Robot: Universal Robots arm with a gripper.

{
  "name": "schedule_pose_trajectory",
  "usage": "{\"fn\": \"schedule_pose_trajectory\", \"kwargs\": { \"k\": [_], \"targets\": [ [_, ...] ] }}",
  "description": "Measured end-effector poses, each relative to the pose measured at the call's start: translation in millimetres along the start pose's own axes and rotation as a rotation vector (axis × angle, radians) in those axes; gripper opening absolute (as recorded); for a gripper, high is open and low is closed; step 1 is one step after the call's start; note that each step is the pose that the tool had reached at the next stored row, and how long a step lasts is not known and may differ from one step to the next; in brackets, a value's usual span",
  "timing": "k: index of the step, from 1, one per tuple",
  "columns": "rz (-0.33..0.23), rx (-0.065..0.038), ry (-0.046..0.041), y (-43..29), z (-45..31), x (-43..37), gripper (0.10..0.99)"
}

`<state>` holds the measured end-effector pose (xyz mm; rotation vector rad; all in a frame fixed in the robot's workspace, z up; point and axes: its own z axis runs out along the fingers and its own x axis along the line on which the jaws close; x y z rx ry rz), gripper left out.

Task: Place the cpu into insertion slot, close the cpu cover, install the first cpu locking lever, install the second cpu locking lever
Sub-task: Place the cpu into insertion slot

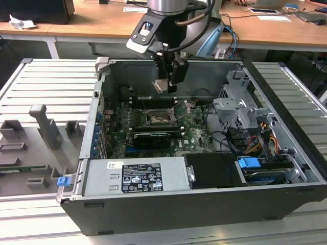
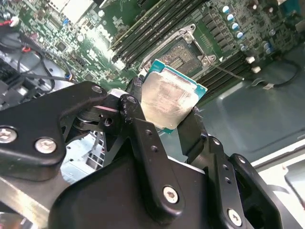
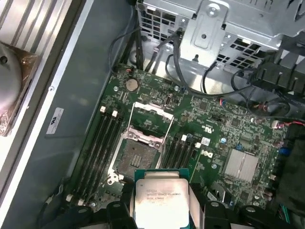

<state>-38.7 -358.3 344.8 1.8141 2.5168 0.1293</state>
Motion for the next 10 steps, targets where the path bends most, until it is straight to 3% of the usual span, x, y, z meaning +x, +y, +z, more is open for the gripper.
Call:
{"fn": "schedule_pose_trajectory", "kwargs": {
  "k": [5, 10],
  "targets": [
    [0.053, -0.001, -0.0047, -0.3, 3.7, 0.0, 0.541],
    [0.120, -0.001, -0.0110, -1.1, 13.2, -0.1, 0.541]
  ]
}}
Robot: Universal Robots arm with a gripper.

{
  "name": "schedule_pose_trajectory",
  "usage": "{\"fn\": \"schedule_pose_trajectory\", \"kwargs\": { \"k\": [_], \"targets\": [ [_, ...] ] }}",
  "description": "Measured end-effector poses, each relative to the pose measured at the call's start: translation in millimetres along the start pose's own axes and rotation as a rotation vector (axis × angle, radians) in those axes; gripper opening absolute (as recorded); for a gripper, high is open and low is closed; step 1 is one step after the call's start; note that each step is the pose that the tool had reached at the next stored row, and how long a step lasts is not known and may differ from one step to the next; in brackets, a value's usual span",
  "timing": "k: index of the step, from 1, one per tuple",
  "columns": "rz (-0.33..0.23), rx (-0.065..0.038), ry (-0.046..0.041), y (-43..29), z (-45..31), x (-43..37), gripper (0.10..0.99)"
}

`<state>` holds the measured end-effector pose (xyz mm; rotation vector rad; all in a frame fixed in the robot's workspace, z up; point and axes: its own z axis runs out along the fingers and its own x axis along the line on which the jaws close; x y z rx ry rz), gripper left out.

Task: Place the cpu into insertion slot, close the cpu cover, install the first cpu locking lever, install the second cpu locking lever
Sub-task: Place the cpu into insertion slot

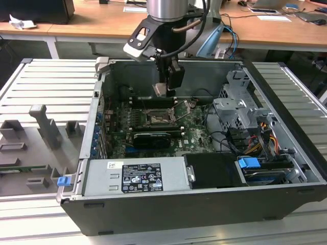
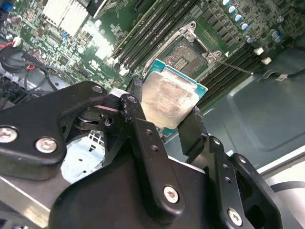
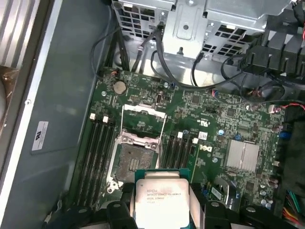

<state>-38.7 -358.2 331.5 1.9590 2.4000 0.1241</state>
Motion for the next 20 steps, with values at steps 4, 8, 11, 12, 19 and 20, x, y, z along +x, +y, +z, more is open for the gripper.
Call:
{"fn": "schedule_pose_trajectory", "kwargs": {
  "k": [4, 8, 11, 12, 19, 20],
  "targets": [
    [0.037, 0.000, -0.0032, -0.9, 10.4, 0.2, 0.541],
    [0.043, 0.000, -0.0036, -1.8, 21.1, 0.0, 0.541],
    [0.043, 0.000, -0.0037, -1.9, 22.4, 0.0, 0.541],
    [0.044, 0.000, -0.0037, -2.0, 22.9, 0.0, 0.541],
    [0.114, -0.001, -0.0099, -2.5, 29.6, -0.2, 0.541],
    [0.114, -0.001, -0.0106, -2.6, 30.2, -0.1, 0.541]
  ]
}}
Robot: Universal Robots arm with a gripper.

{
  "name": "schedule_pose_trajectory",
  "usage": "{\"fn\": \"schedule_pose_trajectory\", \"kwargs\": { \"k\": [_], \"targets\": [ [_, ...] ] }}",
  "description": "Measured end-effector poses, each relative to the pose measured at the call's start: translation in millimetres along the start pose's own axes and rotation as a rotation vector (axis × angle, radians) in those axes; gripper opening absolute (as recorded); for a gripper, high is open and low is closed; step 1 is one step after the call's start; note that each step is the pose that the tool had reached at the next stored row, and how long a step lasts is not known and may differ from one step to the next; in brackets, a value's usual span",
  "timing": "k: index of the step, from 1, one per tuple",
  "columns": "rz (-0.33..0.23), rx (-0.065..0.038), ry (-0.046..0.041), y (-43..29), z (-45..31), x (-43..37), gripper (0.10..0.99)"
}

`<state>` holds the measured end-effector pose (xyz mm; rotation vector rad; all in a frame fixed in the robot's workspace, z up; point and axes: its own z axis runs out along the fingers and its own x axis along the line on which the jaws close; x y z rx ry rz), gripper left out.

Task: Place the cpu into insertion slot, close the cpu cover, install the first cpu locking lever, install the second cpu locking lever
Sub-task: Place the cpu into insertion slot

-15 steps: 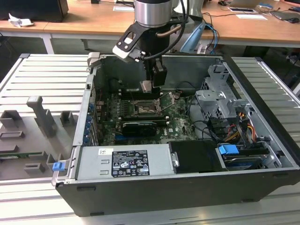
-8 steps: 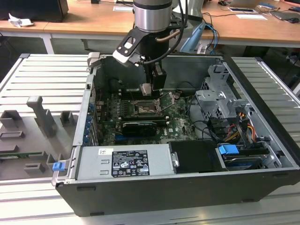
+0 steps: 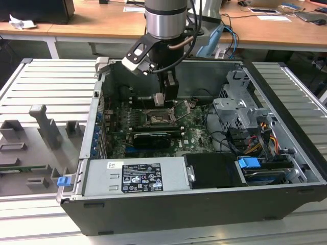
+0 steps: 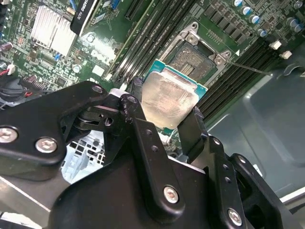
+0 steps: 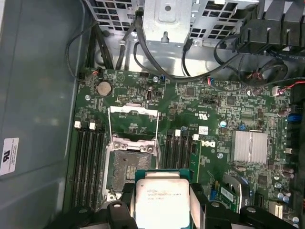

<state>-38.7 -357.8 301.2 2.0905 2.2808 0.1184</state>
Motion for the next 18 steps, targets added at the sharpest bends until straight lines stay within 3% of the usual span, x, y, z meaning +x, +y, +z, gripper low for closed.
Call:
{"fn": "schedule_pose_trajectory", "kwargs": {
  "k": [3, 7, 10, 12, 18],
  "targets": [
    [0.000, 0.000, -0.0023, -0.2, 1.7, 0.0, 0.541],
    [0.001, 0.000, -0.0021, -0.4, 10.6, 1.8, 0.541],
    [0.011, 0.000, -0.0025, -0.2, 23.8, 9.2, 0.541],
    [0.059, 0.000, -0.0069, -0.9, 30.0, 9.5, 0.541],
    [0.060, -0.001, -0.0062, -1.7, 45.4, 14.7, 0.541]
  ]
}}
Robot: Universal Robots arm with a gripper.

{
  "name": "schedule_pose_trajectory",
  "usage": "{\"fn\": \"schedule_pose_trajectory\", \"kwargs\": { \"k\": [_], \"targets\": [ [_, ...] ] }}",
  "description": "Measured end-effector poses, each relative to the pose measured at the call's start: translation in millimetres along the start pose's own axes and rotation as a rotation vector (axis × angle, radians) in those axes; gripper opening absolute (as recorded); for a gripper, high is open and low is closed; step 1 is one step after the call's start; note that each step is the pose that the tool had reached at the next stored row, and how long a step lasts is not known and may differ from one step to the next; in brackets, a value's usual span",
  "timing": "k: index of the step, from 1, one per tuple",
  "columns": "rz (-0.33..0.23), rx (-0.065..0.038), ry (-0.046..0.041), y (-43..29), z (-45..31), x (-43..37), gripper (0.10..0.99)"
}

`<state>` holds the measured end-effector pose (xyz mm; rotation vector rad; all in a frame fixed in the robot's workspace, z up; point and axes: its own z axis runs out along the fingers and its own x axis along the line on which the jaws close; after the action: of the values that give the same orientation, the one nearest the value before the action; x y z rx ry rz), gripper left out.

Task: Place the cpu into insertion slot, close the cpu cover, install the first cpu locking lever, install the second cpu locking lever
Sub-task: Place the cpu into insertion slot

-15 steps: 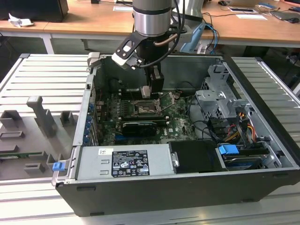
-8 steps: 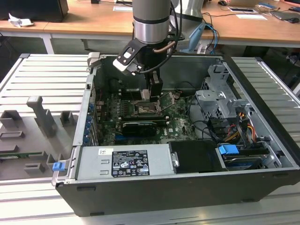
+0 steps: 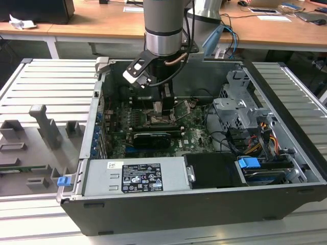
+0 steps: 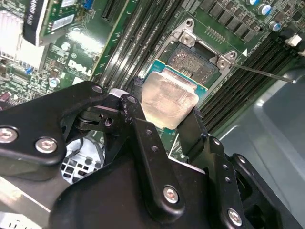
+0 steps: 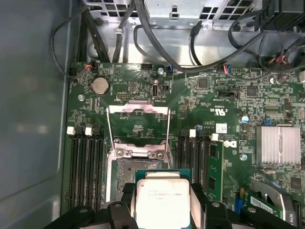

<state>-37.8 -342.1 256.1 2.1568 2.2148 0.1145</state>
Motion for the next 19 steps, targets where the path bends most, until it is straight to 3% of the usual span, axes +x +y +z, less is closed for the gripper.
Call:
{"fn": "schedule_pose_trajectory", "kwargs": {
  "k": [10, 19],
  "targets": [
    [0.001, 0.000, 0.0062, -1.4, 16.8, 4.2, 0.541],
    [0.001, 0.000, 0.0066, -2.9, 25.6, 10.8, 0.541]
  ]
}}
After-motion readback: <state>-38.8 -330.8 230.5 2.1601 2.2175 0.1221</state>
